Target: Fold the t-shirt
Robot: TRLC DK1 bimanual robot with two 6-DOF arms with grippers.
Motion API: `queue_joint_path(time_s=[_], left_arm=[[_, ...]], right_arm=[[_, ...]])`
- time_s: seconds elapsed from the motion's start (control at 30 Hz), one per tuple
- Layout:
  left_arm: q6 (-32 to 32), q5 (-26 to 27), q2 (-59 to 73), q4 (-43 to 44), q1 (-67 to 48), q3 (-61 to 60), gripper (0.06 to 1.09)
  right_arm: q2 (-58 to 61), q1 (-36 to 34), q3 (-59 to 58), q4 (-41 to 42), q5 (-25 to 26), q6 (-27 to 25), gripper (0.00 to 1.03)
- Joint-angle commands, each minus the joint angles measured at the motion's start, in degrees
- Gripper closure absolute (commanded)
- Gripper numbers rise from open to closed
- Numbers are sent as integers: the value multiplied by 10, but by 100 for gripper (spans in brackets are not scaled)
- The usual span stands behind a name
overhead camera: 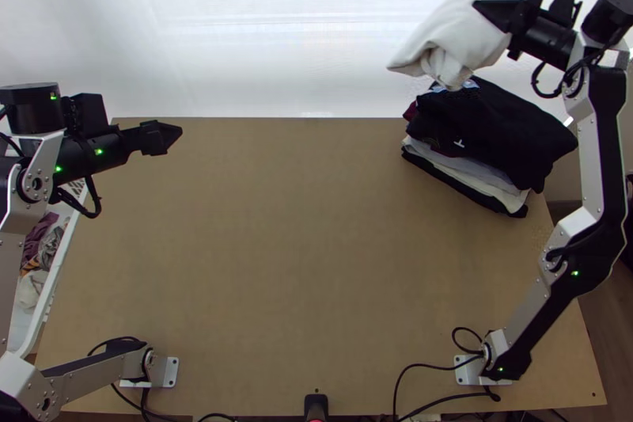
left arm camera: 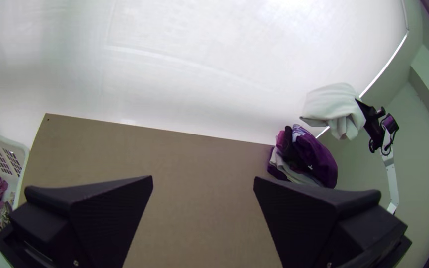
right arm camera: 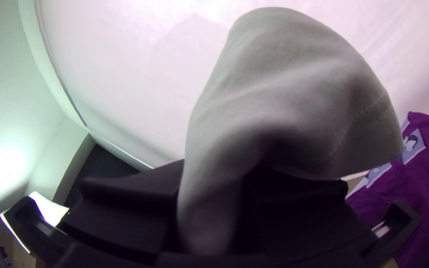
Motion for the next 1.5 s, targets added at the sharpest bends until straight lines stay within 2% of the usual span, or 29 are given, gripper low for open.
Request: queue_joint_path(time_s=[0.0,0.23,0.4,0.57,0.73,0.87,1.13,1.17,1.2,1.27,1.3,1.4,1.47], left_arm=[[-13,5,-6,8,-5,-1,10],[-28,5,-4,22,-17,0,10],[-31,5,-4,23,-19,-1,10],[-34,5,-4,30,-20,-4,10],[-35,5,-2,37,-24,-7,10],[-35,5,-1,38,-25,-8,10],[-34,6,-7,38,-26,-20,10],[-33,6,-8,38,-26,-21,10],[-32,7,-8,38,-26,-22,10],[-30,8,-8,39,-26,-22,10],[-30,9,-8,39,-25,-22,10],[-29,15,-9,47,-25,-21,10],[-29,22,-9,51,-22,-21,10]], right_arm=[[9,-21,15,19,-20,18,100],[30,-63,-18,13,-47,12,100],[43,-80,-20,-62,-47,-51,100],[45,-94,-21,-199,-39,-175,100],[43,-101,-24,-348,44,-349,100],[25,-117,-35,-388,73,-403,100],[-13,-142,-67,-403,126,-448,100],[-21,-144,-76,-403,132,-453,97],[-29,-146,-84,-403,143,-457,76],[-51,-152,-103,-406,160,-473,11],[-60,-157,-110,-408,165,-479,3],[-77,-180,-120,-408,190,-490,3],[-90,-192,-133,-408,229,-517,3]])
